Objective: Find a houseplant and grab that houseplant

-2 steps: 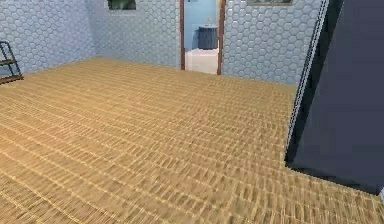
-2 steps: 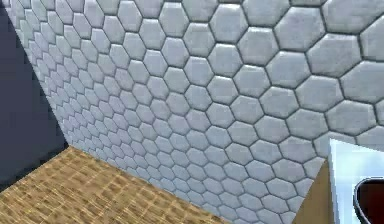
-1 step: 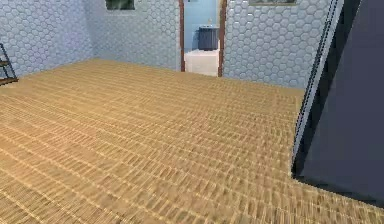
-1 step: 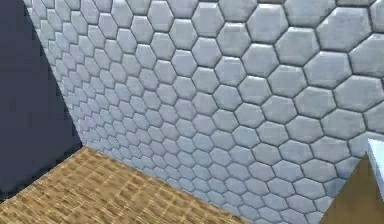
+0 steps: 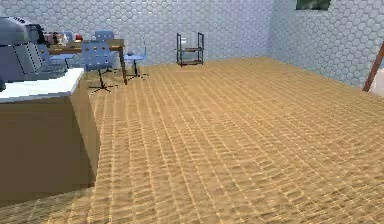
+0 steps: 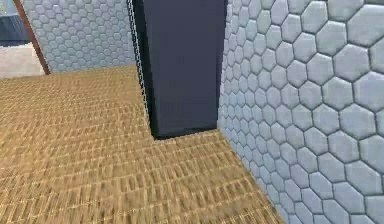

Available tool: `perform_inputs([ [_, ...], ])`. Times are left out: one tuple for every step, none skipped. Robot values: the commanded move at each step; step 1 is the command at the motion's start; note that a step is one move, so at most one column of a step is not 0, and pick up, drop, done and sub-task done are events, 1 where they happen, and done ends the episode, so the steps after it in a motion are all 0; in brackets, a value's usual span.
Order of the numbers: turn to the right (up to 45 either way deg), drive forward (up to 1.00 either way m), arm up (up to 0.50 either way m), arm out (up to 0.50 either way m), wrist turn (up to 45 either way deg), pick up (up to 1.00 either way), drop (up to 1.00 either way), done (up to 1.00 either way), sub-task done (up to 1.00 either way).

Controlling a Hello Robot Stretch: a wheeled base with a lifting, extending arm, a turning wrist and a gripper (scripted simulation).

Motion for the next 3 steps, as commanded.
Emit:
perform_inputs([
  [-24.0, 0.0, 0.0, 0.0, 0.0, 0.0, 0.0, 0.0, 0.0],
  [0.0, 0.05, 0.0, 0.0, 0.0, 0.0, 0.0, 0.0, 0.0],
  [45.0, 0.0, 0.0, 0.0, 0.0, 0.0, 0.0, 0.0, 0.0],
])
